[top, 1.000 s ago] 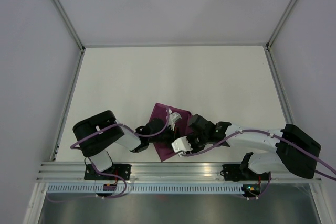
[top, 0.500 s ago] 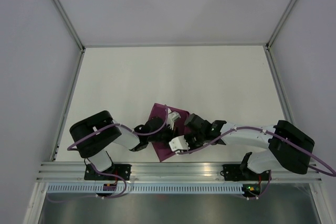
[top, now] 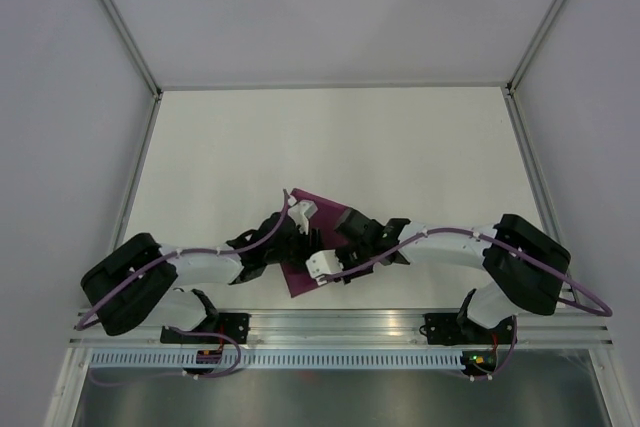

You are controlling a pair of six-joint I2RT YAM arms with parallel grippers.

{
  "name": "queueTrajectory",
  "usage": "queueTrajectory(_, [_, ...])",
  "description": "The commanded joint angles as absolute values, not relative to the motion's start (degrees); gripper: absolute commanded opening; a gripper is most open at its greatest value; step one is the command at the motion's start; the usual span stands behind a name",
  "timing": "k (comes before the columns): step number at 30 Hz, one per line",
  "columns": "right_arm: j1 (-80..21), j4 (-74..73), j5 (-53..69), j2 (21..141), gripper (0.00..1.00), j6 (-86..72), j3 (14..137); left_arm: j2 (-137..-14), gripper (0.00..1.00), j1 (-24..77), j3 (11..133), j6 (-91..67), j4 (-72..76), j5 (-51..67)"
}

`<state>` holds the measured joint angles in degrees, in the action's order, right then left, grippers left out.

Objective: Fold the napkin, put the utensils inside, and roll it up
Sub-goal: Roll the napkin with the utensil

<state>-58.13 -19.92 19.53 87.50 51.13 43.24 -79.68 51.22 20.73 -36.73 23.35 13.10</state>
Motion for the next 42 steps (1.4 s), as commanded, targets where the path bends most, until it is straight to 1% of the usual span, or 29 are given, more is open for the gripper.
queueTrajectory(1, [-57.48, -24.43, 17.75, 91.75, 0.01, 48.87, 42.80, -75.07, 0.57, 46.86, 21.01, -39.46, 9.96, 3.09])
queueTrajectory(8, [-53.36, -26.98, 19.77, 95.71, 0.00, 49.65, 46.66, -63.03, 0.61, 37.98, 20.30, -41.92, 3.88, -4.74])
queueTrajectory(11, [-50.90, -30.48, 22.40, 99.22, 0.00, 52.02, 50.44, -57.32, 0.61, 36.65, 21.18, -41.75, 2.46, -9.39])
queueTrajectory(14, [-47.56, -34.97, 24.95, 103.96, 0.00, 53.87, 55.80, -52.13, 0.63, 35.42, 21.71, -40.61, 2.46, -13.70])
queueTrajectory(19, [-42.46, -44.54, 28.74, 113.44, 0.00, 58.62, 68.19, -45.89, 0.63, 35.33, 21.19, -36.13, 7.28, -18.71])
queueTrajectory(24, [-38.85, -55.62, 31.64, 121.19, 0.00, 61.70, 80.30, -40.26, 0.63, 35.42, 19.78, -27.19, 13.35, -19.25])
queueTrajectory(27, [-37.80, -60.20, 32.52, 125.94, 0.00, 62.93, 85.93, -39.99, 0.65, 35.42, 18.46, -20.07, 20.28, -15.66])
queueTrajectory(28, [-37.44, -62.12, 33.04, 128.12, 0.00, 63.19, 87.26, -40.25, 0.66, 35.51, 18.20, -18.65, 23.61, -12.25])
queueTrajectory(29, [-36.92, -63.62, 33.22, 129.28, 0.01, 63.72, 88.58, -40.69, 0.68, 35.51, 18.11, -17.33, 24.43, -10.82])
queueTrajectory(32, [-35.78, -67.76, 34.27, 133.41, 0.00, 63.98, 93.94, -44.72, 0.67, 36.81, 21.08, -9.36, 23.82, -6.33])
queueTrajectory(36, [-34.72, -70.83, 34.80, 137.36, 0.00, 63.46, 99.48, -50.17, 0.67, 43.58, 22.14, -1.16, 26.19, -9.49])
queueTrajectory(37, [-34.63, -71.27, 34.89, 137.72, 0.00, 63.28, 99.93, -53.75, 0.67, 45.59, 22.32, -0.10, 26.80, -11.23])
queueTrajectory(38, [-34.37, -71.54, 35.07, 137.99, 0.00, 63.19, 100.28, -55.70, 0.67, 50.14, 23.19, 5.65, 27.76, -13.08])
queueTrajectory(39, [-34.28, -71.72, 35.07, 138.34, 0.00, 63.02, 100.89, -58.33, 0.67, 52.27, 24.16, 7.63, 28.03, -16.14])
queueTrajectory(40, [-34.10, -71.46, 34.89, 138.43, 0.00, 62.76, 100.81, -62.88, 0.67, 55.43, 25.56, 9.30, 26.99, -16.78])
queueTrajectory(42, [-34.10, -71.10, 34.72, 138.51, 0.00, 62.06, 100.90, -67.48, 0.67, 58.17, 28.82, 13.08, 25.93, -17.40])
